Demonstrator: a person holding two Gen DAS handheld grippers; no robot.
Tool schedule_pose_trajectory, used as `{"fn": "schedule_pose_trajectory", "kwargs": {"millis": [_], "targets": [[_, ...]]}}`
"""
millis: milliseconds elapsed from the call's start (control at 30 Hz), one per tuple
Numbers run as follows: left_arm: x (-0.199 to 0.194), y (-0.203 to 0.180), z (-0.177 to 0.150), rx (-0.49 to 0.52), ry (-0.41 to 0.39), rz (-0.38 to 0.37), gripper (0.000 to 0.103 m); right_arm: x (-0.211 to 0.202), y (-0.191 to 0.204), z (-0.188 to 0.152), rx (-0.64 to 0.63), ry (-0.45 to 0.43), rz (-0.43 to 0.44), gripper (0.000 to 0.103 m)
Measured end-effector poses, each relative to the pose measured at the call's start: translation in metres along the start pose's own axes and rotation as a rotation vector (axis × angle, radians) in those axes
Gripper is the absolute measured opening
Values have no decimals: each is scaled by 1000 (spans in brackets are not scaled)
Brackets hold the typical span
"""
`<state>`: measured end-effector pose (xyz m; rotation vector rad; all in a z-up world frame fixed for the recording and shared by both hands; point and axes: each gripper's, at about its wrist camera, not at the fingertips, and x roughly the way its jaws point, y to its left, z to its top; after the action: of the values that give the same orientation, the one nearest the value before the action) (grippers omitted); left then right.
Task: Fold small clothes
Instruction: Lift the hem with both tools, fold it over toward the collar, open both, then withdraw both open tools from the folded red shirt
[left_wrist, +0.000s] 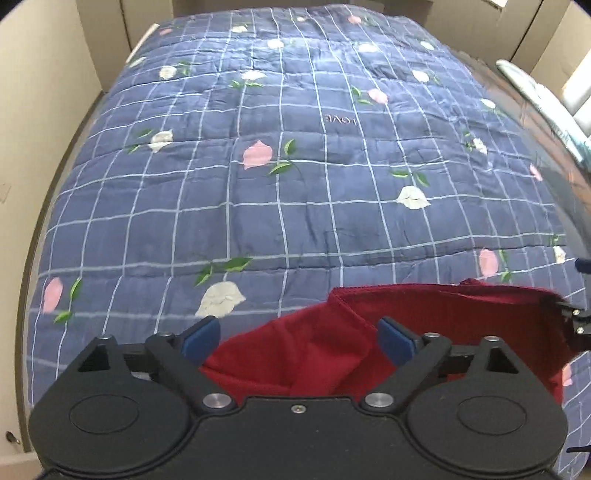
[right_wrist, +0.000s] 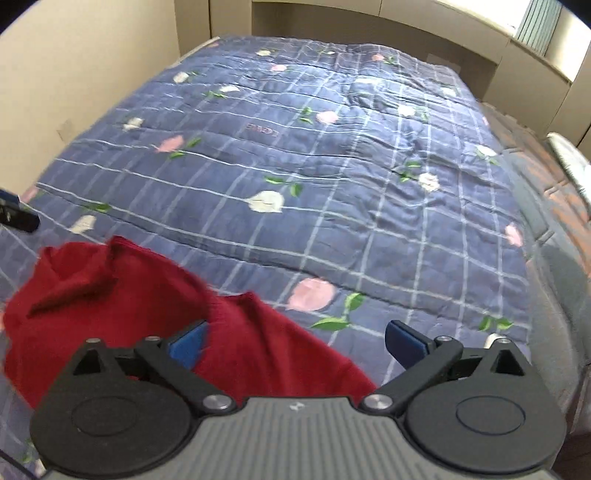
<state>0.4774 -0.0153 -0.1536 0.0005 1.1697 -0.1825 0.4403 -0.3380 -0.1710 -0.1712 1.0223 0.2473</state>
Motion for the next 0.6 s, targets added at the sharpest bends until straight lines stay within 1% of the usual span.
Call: {"fn": "schedule_pose_trajectory", "kwargs": {"millis": [100,233,300,400,500,533,600], "targets": [[-8,-5,-21,7,9,-7,97,-6,-1,0,35,-19,20,103],[6,-12,-46,40,71,3,97,-10,1,-4,67,-18,23,103],[18,-15,-56,54,102,18,97,-7,8,-15,71,13,26,103],[40,-17,-66,70,142,53,97,8,22,-38,47,107,-3,103],[65,-17,-69,60,212,121,96,30,37,-62,7,207,-71,103],[71,-16,-68,54,228,141,96,36,39,-68,0,224,-91,103],[79,-10,-65,43,227,168,96,44,39,-75,6,235,-151,103]]}}
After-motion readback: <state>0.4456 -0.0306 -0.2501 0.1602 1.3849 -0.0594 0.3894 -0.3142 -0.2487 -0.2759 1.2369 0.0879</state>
